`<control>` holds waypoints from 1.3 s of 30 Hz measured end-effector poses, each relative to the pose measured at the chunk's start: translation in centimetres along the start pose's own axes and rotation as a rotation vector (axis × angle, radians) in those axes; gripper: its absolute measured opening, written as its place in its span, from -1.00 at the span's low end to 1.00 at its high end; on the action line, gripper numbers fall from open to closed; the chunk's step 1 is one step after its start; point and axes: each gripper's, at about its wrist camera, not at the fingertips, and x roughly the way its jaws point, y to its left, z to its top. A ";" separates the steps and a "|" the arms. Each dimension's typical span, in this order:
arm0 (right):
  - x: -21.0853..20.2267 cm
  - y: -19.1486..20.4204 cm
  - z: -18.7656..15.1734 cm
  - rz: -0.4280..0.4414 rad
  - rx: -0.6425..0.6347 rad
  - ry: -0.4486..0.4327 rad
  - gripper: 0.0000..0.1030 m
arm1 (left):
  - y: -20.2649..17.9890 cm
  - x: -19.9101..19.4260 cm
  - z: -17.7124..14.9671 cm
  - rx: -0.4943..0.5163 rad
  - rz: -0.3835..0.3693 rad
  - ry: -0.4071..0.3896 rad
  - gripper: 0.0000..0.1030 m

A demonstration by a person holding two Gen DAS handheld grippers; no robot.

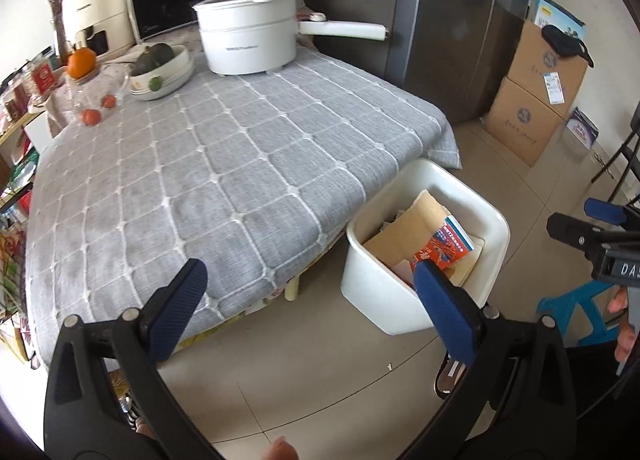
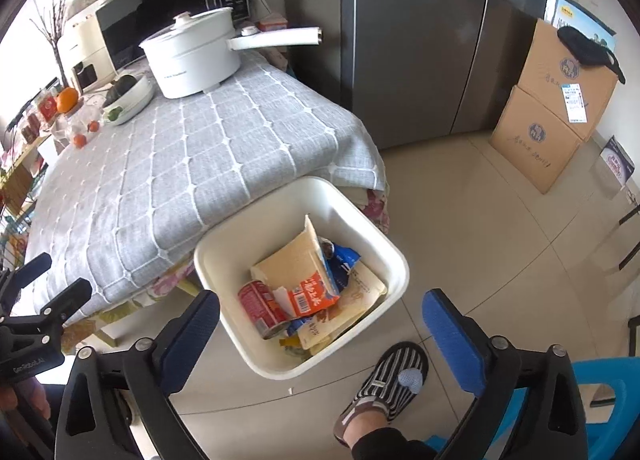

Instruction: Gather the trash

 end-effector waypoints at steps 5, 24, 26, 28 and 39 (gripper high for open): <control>-3.5 3.8 -2.1 -0.001 -0.053 -0.098 1.00 | 1.3 -3.7 -1.5 -0.027 0.062 -0.071 0.99; -8.0 8.8 -3.0 -0.005 -0.092 -0.269 1.00 | 4.9 -7.1 -3.6 -0.101 0.125 -0.145 0.99; -7.9 8.9 -2.9 -0.007 -0.098 -0.270 1.00 | 4.9 -7.2 -3.7 -0.103 0.121 -0.146 0.99; -7.8 9.1 -3.0 -0.008 -0.104 -0.272 1.00 | 4.9 -7.2 -3.7 -0.102 0.114 -0.148 0.99; -7.5 9.3 -3.0 -0.009 -0.116 -0.268 1.00 | 4.5 -7.6 -3.7 -0.088 0.100 -0.157 0.99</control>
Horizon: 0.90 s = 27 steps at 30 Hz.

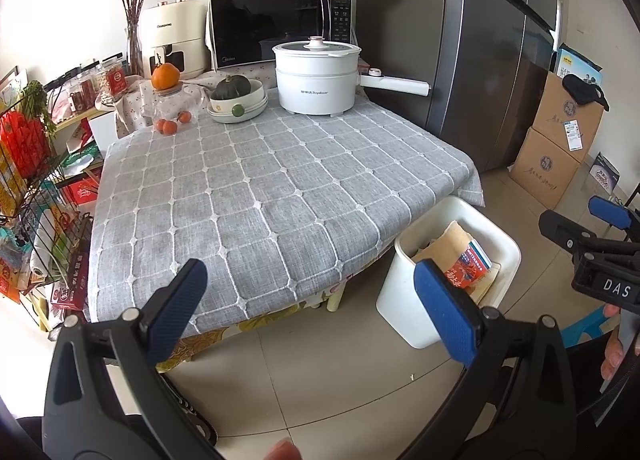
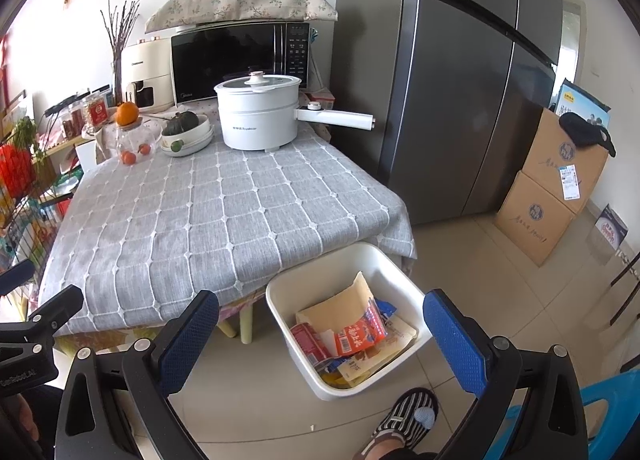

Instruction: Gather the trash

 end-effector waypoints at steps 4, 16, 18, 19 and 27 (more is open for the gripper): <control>0.0 -0.1 0.0 -0.001 0.001 -0.002 1.00 | 0.0 0.0 0.0 -0.002 -0.001 0.002 0.99; -0.2 -0.2 0.0 -0.003 0.005 -0.009 1.00 | -0.2 -0.1 -0.1 -0.002 -0.002 0.006 0.99; -0.2 -0.2 0.0 -0.003 0.005 -0.008 1.00 | -0.2 0.0 0.0 -0.002 -0.005 0.010 0.99; -0.2 -0.1 0.0 -0.004 0.006 -0.009 1.00 | -0.2 0.0 0.0 -0.002 -0.008 0.012 0.99; -0.2 -0.3 0.1 -0.004 0.006 -0.013 1.00 | -0.2 0.0 0.0 -0.003 -0.016 0.016 0.99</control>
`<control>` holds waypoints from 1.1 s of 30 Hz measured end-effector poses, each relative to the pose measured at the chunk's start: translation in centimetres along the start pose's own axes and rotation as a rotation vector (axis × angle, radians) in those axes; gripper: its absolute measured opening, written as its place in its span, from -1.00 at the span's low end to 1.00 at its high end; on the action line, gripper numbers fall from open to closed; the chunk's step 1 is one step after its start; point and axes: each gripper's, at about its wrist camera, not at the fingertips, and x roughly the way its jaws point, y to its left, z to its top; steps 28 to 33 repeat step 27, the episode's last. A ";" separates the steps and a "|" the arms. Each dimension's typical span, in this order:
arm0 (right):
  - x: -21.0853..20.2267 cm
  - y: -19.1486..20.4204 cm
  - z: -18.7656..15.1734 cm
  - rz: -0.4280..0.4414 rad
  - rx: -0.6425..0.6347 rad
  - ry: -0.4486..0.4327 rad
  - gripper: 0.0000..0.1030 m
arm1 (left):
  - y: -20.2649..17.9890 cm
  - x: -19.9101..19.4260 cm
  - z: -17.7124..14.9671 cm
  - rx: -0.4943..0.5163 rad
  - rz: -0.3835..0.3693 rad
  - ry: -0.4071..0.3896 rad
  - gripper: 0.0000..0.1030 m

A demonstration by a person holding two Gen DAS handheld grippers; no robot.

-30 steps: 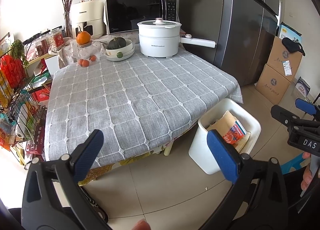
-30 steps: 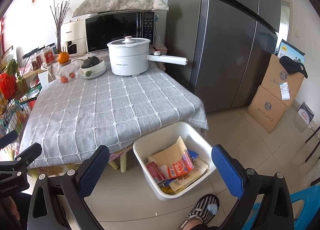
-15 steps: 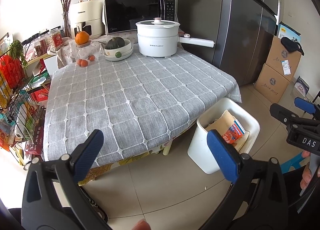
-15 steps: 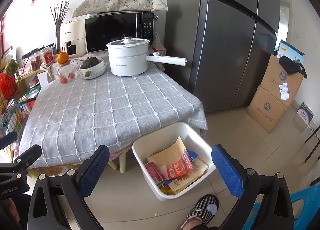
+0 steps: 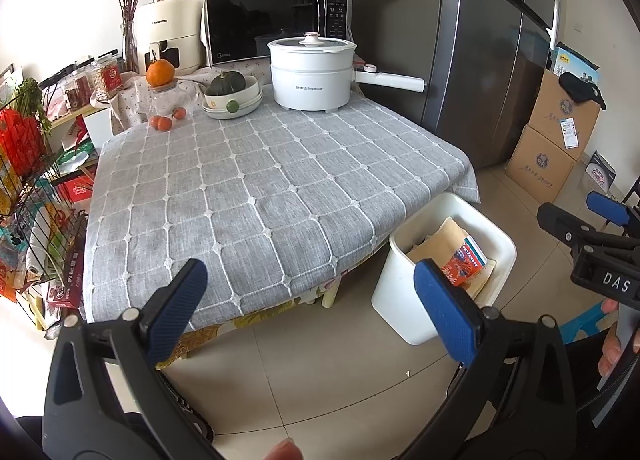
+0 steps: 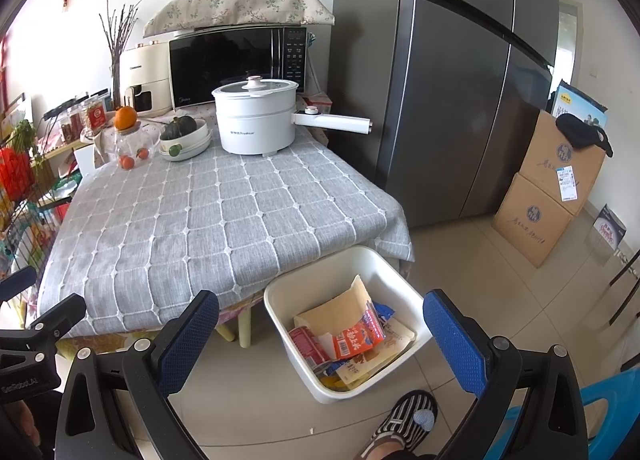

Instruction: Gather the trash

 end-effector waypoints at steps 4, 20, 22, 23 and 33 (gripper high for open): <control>0.0 -0.1 0.0 0.000 -0.001 -0.001 1.00 | -0.1 0.0 -0.1 0.000 -0.003 0.001 0.99; 0.0 -0.1 0.0 0.000 -0.001 0.000 1.00 | -0.1 0.1 -0.2 -0.004 -0.015 0.006 0.99; 0.0 -0.1 0.0 0.000 -0.002 0.000 1.00 | 0.0 0.3 -0.2 -0.007 -0.022 0.018 0.99; 0.0 0.0 -0.1 0.000 -0.001 0.000 1.00 | 0.0 0.4 -0.2 -0.009 -0.026 0.023 0.99; 0.2 0.0 -0.1 0.006 -0.007 0.007 1.00 | 0.5 0.8 0.0 -0.005 -0.023 0.040 0.99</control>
